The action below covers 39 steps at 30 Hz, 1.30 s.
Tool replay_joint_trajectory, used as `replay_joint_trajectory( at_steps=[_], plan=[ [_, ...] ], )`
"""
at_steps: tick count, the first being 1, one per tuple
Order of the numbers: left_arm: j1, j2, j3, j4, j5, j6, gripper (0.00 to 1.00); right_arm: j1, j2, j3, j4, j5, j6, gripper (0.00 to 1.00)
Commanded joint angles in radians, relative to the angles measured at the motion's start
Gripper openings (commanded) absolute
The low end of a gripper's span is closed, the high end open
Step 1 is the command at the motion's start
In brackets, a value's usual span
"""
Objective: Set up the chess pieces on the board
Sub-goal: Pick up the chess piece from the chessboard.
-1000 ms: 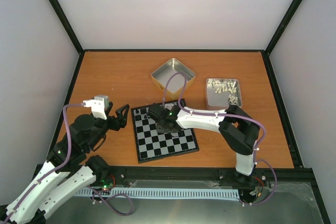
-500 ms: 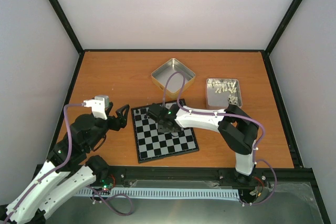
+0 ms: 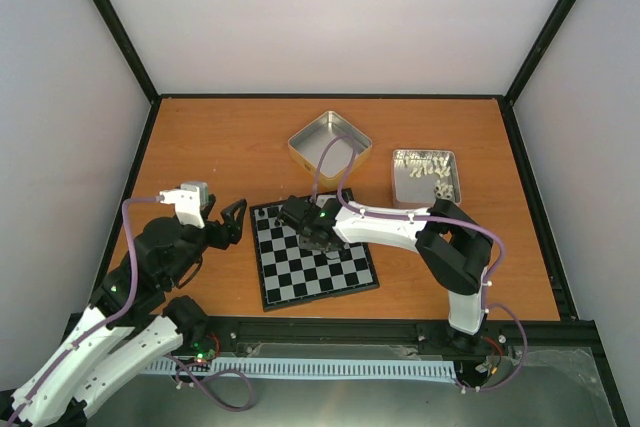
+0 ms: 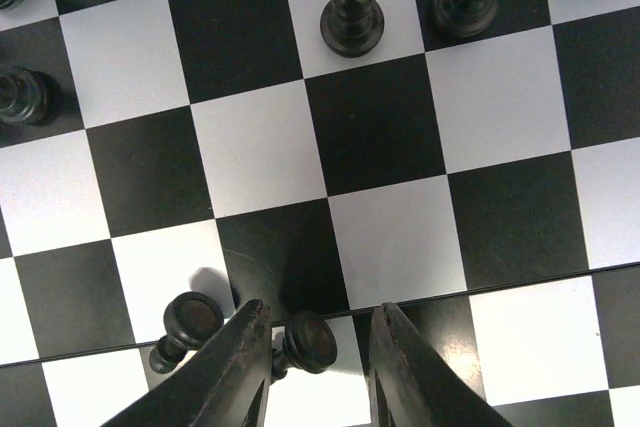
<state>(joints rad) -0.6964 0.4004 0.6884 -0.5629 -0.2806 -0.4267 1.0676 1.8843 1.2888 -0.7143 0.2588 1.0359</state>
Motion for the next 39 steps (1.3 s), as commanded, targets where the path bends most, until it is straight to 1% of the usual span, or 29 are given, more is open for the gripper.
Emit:
replay_joint_trajectory(
  at_steps=[1, 11, 15, 18, 22, 25, 28, 31, 33, 39],
  plan=[
    [0.003, 0.006, 0.005, -0.009, -0.004, 0.013, 0.82, 0.006, 0.025, 0.028, -0.008, 0.039, 0.067, 0.28],
    [0.003, 0.009, 0.005, -0.009, -0.005, 0.014, 0.82, 0.006, 0.045, 0.029, -0.023, -0.001, 0.075, 0.27],
    [0.003, 0.013, 0.004, -0.009, -0.004, 0.013, 0.82, 0.006, 0.054, 0.031, -0.022, -0.015, 0.062, 0.20],
    [0.003, 0.015, 0.005, -0.010, -0.005, 0.014, 0.82, 0.006, 0.048, 0.029, -0.021, -0.014, 0.057, 0.16],
    [0.003, 0.019, 0.004, 0.002, 0.016, 0.005, 0.82, 0.006, 0.021, 0.011, -0.009, 0.004, 0.064, 0.16],
    [0.003, 0.037, -0.006, 0.032, 0.068, -0.020, 0.82, 0.005, -0.014, -0.019, 0.021, 0.015, 0.073, 0.16],
    [0.003, 0.064, -0.035, 0.063, 0.138, -0.103, 0.82, 0.001, -0.056, -0.055, 0.049, 0.028, 0.089, 0.16],
    [0.003, 0.090, -0.102, 0.128, 0.222, -0.176, 0.82, -0.016, -0.115, -0.119, 0.111, 0.001, 0.097, 0.15],
    [0.003, 0.106, -0.148, 0.188, 0.280, -0.190, 0.82, -0.023, -0.159, -0.163, 0.146, -0.001, 0.105, 0.16],
    [0.003, 0.182, -0.209, 0.307, 0.357, -0.202, 0.83, -0.067, -0.311, -0.331, 0.295, -0.057, 0.119, 0.16]
  ],
)
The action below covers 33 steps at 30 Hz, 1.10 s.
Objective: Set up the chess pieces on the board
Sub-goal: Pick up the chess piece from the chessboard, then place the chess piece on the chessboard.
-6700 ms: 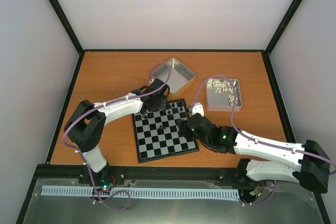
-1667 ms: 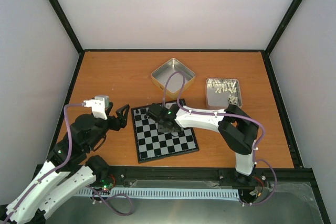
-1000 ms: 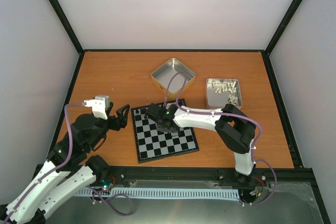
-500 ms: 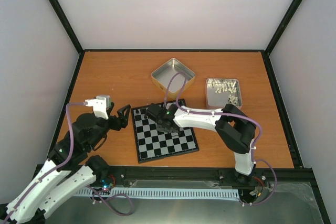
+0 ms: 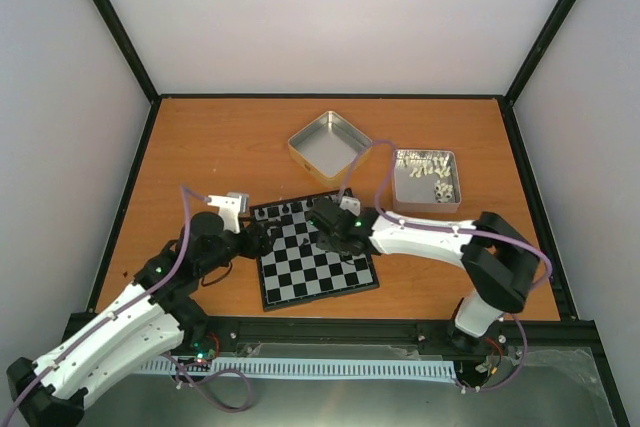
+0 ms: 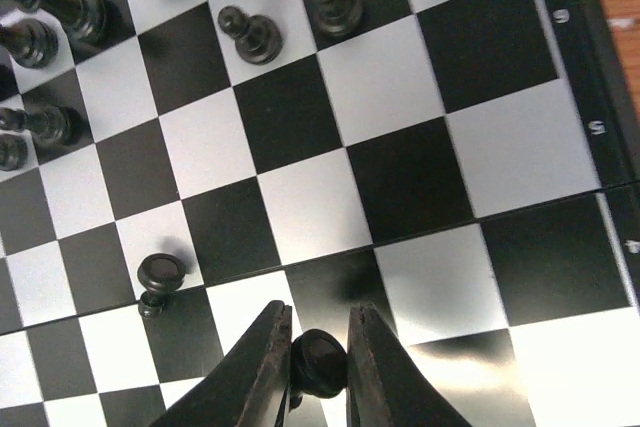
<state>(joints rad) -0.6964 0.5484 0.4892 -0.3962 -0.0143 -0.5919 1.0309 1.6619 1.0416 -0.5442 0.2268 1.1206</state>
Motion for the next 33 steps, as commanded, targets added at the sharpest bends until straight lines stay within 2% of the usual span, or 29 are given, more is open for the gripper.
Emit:
replay_joint_trajectory(
  at_steps=[1, 8, 17, 23, 33],
  plan=[
    [0.003, 0.054, -0.015, 0.157, 0.107, -0.036, 0.82, -0.037, -0.112, -0.106, 0.141, -0.028, 0.039, 0.16],
    [0.002, 0.170, -0.041, 0.322, 0.247, -0.073, 0.81, -0.073, -0.229, -0.189, 0.185, -0.043, 0.056, 0.16],
    [-0.014, 0.344, -0.082, 0.523, 0.391, -0.120, 0.77, -0.095, -0.360, -0.323, 0.359, -0.127, 0.146, 0.16],
    [-0.028, 0.450, -0.108, 0.642, 0.478, -0.148, 0.75, -0.105, -0.389, -0.383, 0.501, -0.201, 0.195, 0.17],
    [-0.045, 0.562, -0.128, 0.747, 0.499, -0.154, 0.58, -0.111, -0.356, -0.392, 0.621, -0.312, 0.272, 0.17]
  ],
)
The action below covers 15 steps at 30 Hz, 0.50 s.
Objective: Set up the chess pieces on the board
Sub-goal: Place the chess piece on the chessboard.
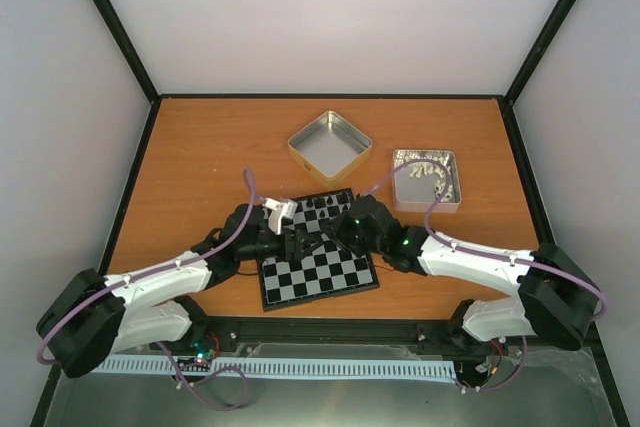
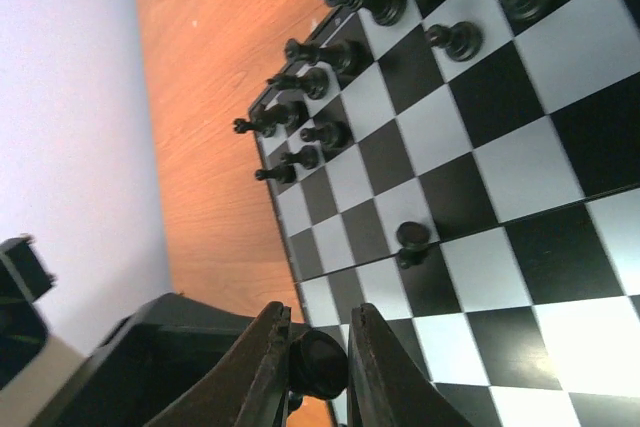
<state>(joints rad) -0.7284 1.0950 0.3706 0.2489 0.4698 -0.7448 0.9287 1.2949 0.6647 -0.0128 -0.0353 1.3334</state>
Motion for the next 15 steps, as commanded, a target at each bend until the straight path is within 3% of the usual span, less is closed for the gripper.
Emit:
replay_joint_trajectory(
  at_steps=[1, 15],
  plan=[
    [-0.014, 0.016, -0.010, 0.105, 0.006, 0.000, 0.56, -0.008, 0.014, -0.013, 0.092, -0.060, 0.068, 0.17],
    [-0.014, -0.031, -0.018, 0.112, -0.108, 0.017, 0.26, -0.009, 0.043, -0.014, 0.104, -0.099, 0.123, 0.17]
  ],
)
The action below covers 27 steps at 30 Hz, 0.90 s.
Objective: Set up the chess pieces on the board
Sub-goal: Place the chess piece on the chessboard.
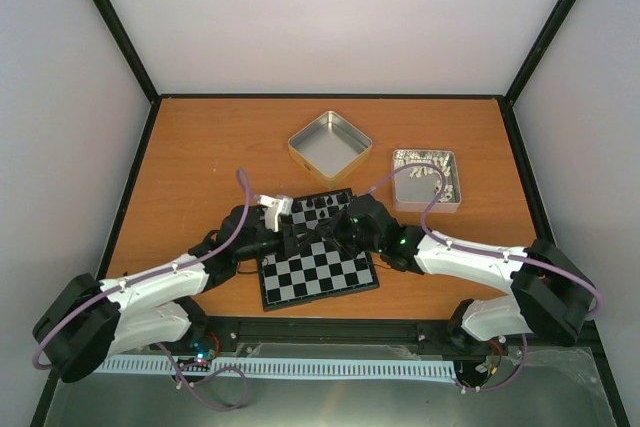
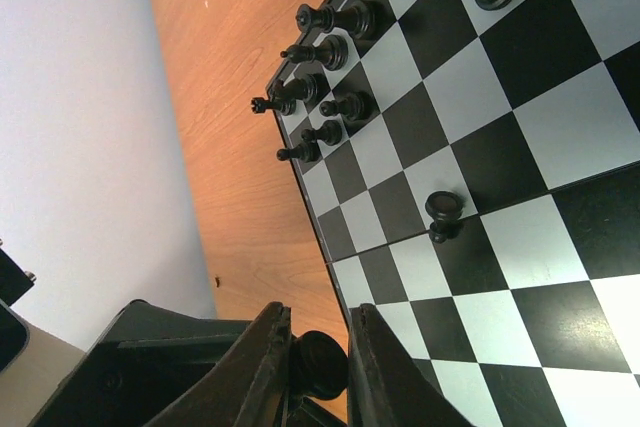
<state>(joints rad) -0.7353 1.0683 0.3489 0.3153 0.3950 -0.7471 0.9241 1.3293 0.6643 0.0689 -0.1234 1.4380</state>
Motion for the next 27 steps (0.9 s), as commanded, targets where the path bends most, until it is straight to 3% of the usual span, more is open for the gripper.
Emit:
replay_joint_trajectory(
  at_steps=[1, 13, 18, 27],
  plan=[
    [-0.007, 0.003, 0.005, 0.044, -0.031, 0.021, 0.25, -0.004, 0.009, -0.014, 0.022, -0.011, 0.020, 0.17],
    [-0.007, 0.021, 0.012, 0.042, -0.005, 0.023, 0.12, -0.005, 0.033, -0.020, 0.052, -0.032, 0.042, 0.17],
    [-0.007, 0.019, 0.005, 0.029, -0.009, 0.020, 0.20, -0.004, 0.034, -0.033, 0.075, -0.030, 0.066, 0.18],
    [-0.007, 0.043, 0.001, 0.053, 0.032, 0.022, 0.18, -0.007, 0.030, -0.050, 0.113, -0.029, 0.103, 0.18]
  ],
)
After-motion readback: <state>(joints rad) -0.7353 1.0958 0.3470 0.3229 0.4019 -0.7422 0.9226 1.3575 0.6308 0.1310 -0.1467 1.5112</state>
